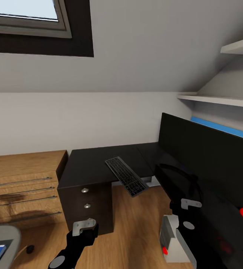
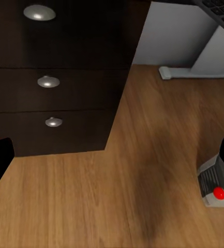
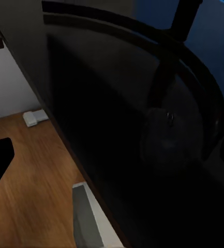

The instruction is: In the bedroom, organize the workspace by keeping the computer under the desk, ensuring the monitor is on the desk, placing the keyboard on the desk next to the monitor, placing the mouse on the desk next to the keyboard, moving the folder from the swivel chair onto the desk next to the mouse, stacking the notebook on top of the folder with the pen on top of the notebook, and positioning the swivel chair next to the desk.

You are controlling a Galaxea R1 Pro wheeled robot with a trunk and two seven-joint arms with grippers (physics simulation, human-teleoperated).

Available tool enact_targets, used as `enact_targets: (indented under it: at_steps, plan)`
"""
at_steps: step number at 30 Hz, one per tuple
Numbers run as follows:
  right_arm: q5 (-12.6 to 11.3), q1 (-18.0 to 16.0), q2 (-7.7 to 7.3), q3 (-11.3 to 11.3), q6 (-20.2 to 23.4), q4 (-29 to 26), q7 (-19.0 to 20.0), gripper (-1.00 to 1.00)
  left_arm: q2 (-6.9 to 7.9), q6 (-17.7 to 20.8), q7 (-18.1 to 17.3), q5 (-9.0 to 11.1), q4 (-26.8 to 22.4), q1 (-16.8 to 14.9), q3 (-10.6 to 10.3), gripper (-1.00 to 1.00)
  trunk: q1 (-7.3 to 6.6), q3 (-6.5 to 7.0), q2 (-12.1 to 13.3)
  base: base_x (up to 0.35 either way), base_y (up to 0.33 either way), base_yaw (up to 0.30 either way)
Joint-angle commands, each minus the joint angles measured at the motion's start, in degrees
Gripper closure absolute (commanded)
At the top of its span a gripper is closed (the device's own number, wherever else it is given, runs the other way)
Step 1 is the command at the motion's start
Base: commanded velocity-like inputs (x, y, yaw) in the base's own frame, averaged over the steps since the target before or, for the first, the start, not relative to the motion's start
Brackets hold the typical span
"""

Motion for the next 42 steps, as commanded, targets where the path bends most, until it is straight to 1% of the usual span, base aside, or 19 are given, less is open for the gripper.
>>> enact_targets:
  at_steps: [1, 5, 6, 9, 10, 16, 23, 29, 33, 37, 42]
  plan:
    - [-0.26, -0.03, -0.11, 0.3, 0.35, -0.1, -0.49, -1.0, 0.0, 0.18, 0.48, 0.61, -0.1, -0.01, -0.07, -1.0, 0.01, -0.05, -0.03, 0.076, 0.0, 0.0]
    - [-0.68, -0.03, -0.37, 0.05, 0.33, -0.1, -0.37, -1.0, 0.0, 0.2, 0.48, 0.62, -0.1, -0.01, -0.07, -1.0, 0.01, -0.05, -0.03, 0.043, 0.0, 0.0]
    - [-1.74, -0.03, -0.77, -1.2, 0.32, -0.1, 0.97, -1.0, 0.0, 0.2, 0.48, 0.62, -0.1, -0.01, -0.07, -1.0, 0.01, -0.05, -0.03, 0.008, 0.0, 0.0]
    - [-2.67, -0.03, -0.91, -2.74, 0.34, -0.11, 2.79, -1.0, 0.0, 0.19, 0.48, 0.62, -0.1, -0.01, -0.07, -1.0, 0.01, -0.05, -0.03, 0.005, 0.0, 0.0]
    - [-3.15, -0.03, -0.96, -4.02, 0.36, -0.11, 4.04, -1.0, 0.0, 0.21, 0.48, 0.62, -0.1, -0.01, -0.07, -1.0, 0.01, -0.05, -0.03, 0.003, 0.0, 0.0]
    - [-3.9, -0.03, -1.04, -7.61, 0.46, -0.12, 6.42, -1.0, 0.0, 0.22, 0.48, 0.65, -0.1, -0.01, -0.07, -1.0, 0.01, -0.05, -0.03, 0.001, 0.0, 0.0]
    - [-4.32, -0.03, -1.06, -9.25, 0.49, -0.12, 6.94, -1.0, -0.02, 0.19, 0.48, 0.68, -0.1, -0.01, -0.07, -1.0, 0.01, -0.05, -0.03, 0.0, 0.0, 0.0]
    - [-4.66, -0.03, -1.06, -12.0, 0.44, -0.12, 7.39, -1.0, -0.01, 0.19, 0.48, 0.7, -0.1, -0.01, -0.07, -1.0, 0.01, -0.05, -0.03, 0.0, 0.0, 0.0]
    - [-5.49, -0.03, -1.06, -13.45, 0.46, -0.12, 8.29, -1.0, -0.02, 0.2, 0.48, 0.71, -0.1, -0.01, -0.07, -1.0, 0.01, -0.05, -0.03, 0.0, 0.0, 0.0]
    - [-6.36, -0.03, -1.06, -14.0, 0.47, -0.12, 9.0, -1.0, 0.0, 0.22, 0.48, 0.71, -0.1, -0.01, -0.07, -1.0, 0.01, -0.05, -0.03, 0.0, 0.0, 0.0]
    - [-6.79, -0.03, -1.06, -14.19, 0.49, -0.12, 9.27, -1.0, -0.06, 0.25, 0.48, 0.71, -0.1, -0.01, -0.07, -1.0, 0.01, -0.05, -0.03, 0.0, 0.0, 0.0]
